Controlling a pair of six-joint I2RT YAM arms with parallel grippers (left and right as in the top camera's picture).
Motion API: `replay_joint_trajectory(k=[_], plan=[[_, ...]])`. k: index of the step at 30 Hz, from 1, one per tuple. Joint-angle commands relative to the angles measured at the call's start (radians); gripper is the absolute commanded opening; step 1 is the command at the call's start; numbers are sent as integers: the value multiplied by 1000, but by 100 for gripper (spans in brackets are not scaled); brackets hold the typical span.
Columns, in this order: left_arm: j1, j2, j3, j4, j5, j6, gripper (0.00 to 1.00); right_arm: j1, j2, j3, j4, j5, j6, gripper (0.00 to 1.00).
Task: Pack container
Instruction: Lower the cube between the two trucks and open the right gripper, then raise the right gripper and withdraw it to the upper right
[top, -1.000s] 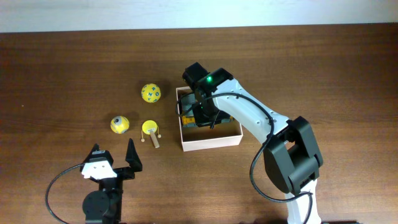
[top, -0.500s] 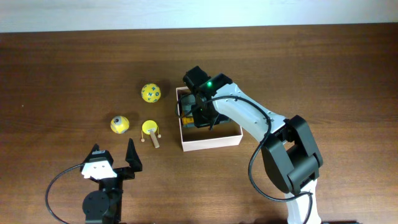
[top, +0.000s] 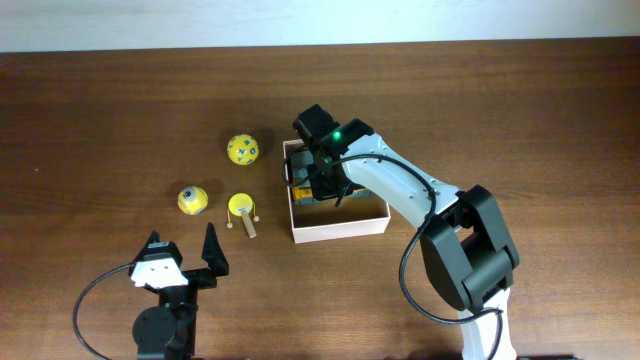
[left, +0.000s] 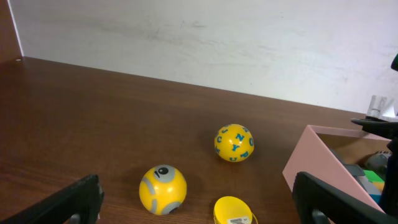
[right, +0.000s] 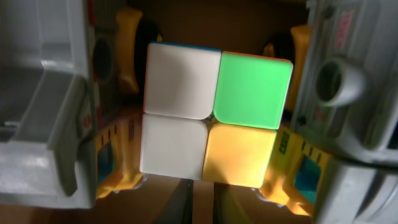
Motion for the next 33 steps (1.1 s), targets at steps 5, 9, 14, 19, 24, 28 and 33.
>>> replay_joint_trajectory(k=[5,9,14,19,24,28,33], plan=[[6,-4,-3,-3,11,16,99,3,-14,-7,38,60,-3,8],[6,-4,-3,-3,11,16,99,3,-14,-7,50,68,-3,8],[6,-4,-3,-3,11,16,99,3,-14,-7,51,67,-3,8],[6,-4,-3,-3,11,16,99,5,-28,-5,31,63,-3,8],[6,-4,-3,-3,11,16,99,5,-85,17,-8,63,-3,9],[6,-4,-3,-3,11,16,99,5,-138,47,-45,63,-6,13],[6,-4,-3,-3,11,16,99,-10,-217,100,-97,76,-21,26]])
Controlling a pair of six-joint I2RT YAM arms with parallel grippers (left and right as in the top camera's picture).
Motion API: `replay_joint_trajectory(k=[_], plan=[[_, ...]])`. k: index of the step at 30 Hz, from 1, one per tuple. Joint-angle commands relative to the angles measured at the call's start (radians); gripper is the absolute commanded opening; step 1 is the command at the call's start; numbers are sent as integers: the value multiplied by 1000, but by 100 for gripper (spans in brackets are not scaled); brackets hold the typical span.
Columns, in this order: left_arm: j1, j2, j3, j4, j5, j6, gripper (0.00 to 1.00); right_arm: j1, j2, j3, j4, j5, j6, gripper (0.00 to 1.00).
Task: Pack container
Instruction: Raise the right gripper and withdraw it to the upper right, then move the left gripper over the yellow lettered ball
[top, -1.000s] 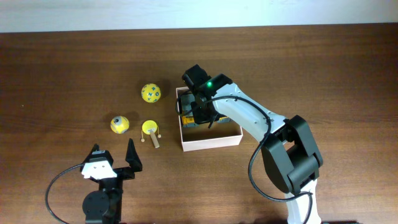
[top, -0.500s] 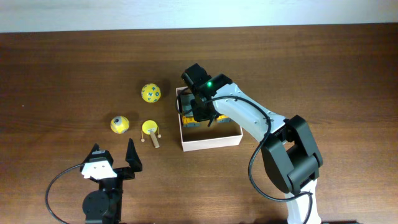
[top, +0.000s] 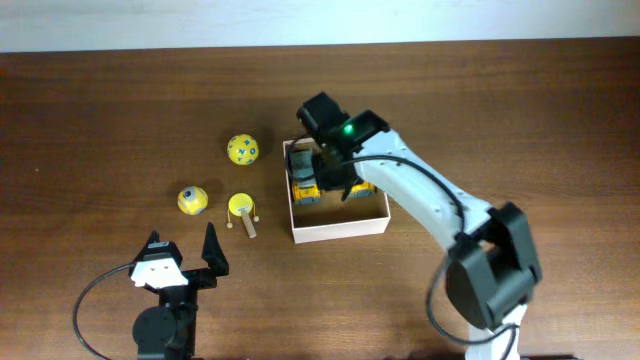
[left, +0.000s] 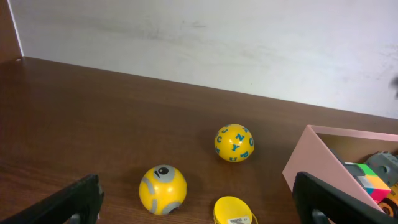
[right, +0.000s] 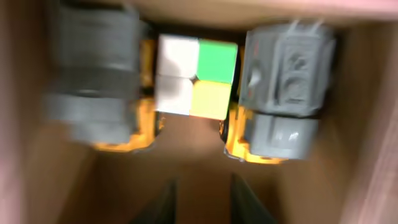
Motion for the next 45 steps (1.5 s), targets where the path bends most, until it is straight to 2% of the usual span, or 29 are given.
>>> replay_joint_trajectory(k=[1,4,11,15,18,22,29,40,45], plan=[[6,-4,-3,-3,11,16,99,-16,-99,61,-21,42,-11,26],[6,-4,-3,-3,11,16,99,-56,-150,92,-63,113,-11,36],[6,-4,-3,-3,11,16,99,-240,-205,104,-137,278,-11,39],[6,-4,-3,-3,11,16,99,-377,-201,103,-141,295,-11,45],[6,-4,-3,-3,11,16,99,-473,-191,103,-134,295,-11,60],[6,-4,-3,-3,11,16,99,-573,-165,101,-137,278,-11,97],[6,-4,-3,-3,11,16,99,-651,-142,56,-132,200,-3,99],[6,-4,-3,-3,11,17,99,-650,-142,39,-145,201,-4,99],[6,-4,-3,53,-58,2,99,-650,-142,39,-145,201,-4,99]])
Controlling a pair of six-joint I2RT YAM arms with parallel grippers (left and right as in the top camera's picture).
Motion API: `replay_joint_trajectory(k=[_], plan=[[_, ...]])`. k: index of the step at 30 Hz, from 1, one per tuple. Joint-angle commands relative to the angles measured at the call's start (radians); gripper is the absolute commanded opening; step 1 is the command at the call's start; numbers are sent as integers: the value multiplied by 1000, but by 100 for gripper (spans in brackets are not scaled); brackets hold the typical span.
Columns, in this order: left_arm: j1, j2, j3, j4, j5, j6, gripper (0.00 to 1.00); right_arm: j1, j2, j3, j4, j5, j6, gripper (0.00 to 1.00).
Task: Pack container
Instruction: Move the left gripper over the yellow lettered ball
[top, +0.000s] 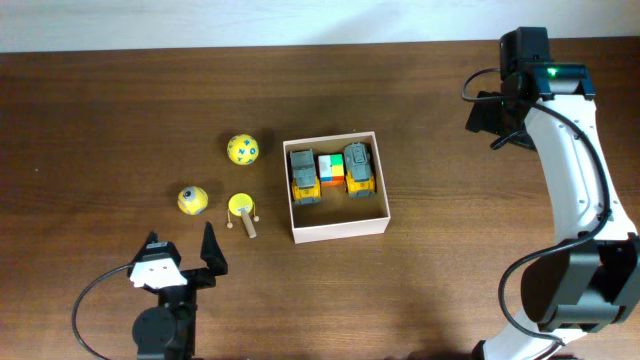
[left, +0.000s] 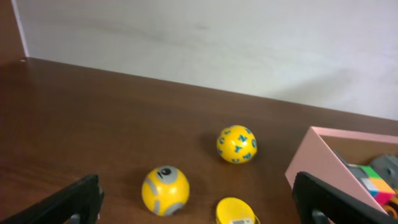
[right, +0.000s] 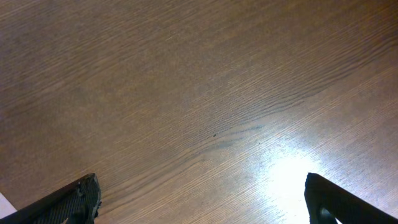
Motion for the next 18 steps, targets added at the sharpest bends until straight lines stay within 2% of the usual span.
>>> replay_joint_trajectory(k=[1,5,8,11,18], plan=[[6,-4,-2,75,-22,2,99,-1,6,-10,0,-2,12,99],[6,2,45,158,32,22,99,-1,6,-10,0,-2,12,99],[6,70,179,14,49,77,99,-1,6,-10,0,-2,12,99],[6,212,340,-114,29,129,99,-1,6,-10,0,-2,12,99],[6,679,731,-306,25,130,99,-1,6,-10,0,-2,12,99]])
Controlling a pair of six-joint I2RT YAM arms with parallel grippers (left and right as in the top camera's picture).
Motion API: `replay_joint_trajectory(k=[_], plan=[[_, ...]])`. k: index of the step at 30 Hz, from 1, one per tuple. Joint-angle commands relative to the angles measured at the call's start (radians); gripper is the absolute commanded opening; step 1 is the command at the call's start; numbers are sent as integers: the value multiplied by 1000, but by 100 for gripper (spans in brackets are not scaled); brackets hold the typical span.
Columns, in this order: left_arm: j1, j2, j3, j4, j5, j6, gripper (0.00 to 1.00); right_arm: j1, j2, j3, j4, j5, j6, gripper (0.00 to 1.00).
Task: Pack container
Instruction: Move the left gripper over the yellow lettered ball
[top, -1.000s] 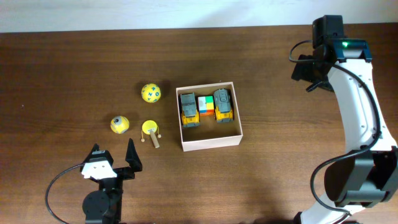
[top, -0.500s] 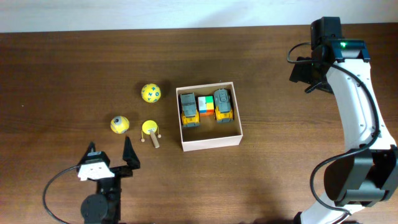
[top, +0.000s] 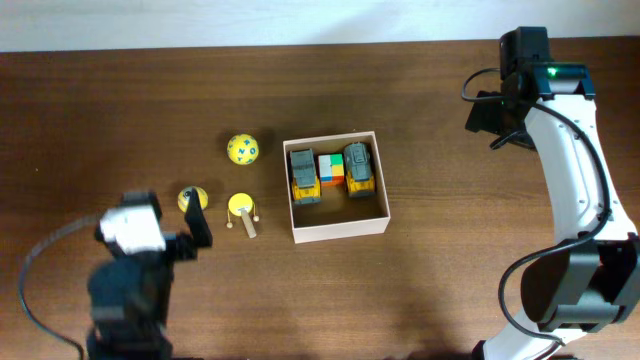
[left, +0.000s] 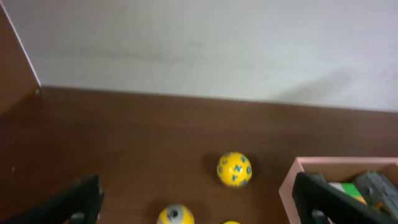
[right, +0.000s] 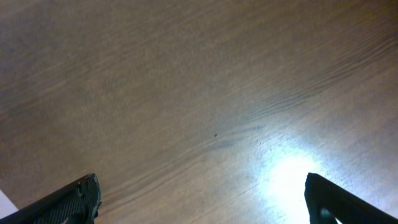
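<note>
The pink box (top: 340, 228) holds two yellow-grey toy trucks (top: 303, 175) with a colour cube (top: 331, 168) between them. Left of the box lie a yellow ball with blue letters (top: 242, 149), a yellow ball with a grey face (top: 188, 196) and a yellow toy on a wooden stick (top: 241, 208). My left gripper (top: 165, 235) is raised near the grey-faced ball and open; its view shows the letter ball (left: 234, 169) and the box wall (left: 291, 186). My right gripper (top: 495, 125) is open over bare table at the far right, nothing between its fingers (right: 81, 199).
The brown wooden table (top: 450, 280) runs to a pale wall at the back (left: 199, 43). The right arm's links (top: 580, 190) stand along the right side. The left arm's cable (top: 45, 250) loops at the front left.
My left gripper has risen from the table's front edge and now sits higher, closer to the grey-faced ball. The right arm, the box and the toys have not moved.
My right gripper was down in the box around the colour cube between the two trucks. Then it was above the box, the cube left inside. Later it stood open at the far right over bare table. The left gripper stayed low at the front until now.
</note>
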Motion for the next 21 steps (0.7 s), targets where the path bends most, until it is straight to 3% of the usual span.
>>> replay_joint_trajectory(k=[1,10,16,21], plan=[[6,223,167,-81,16,27,99,-1,6,-10,1,2,12,99],[6,756,515,-306,174,87,99,-1,6,-10,1,2,12,99],[6,895,529,-284,215,87,99,-1,6,-10,1,2,12,99],[6,961,529,-177,221,103,99,-1,6,-10,1,2,12,99]])
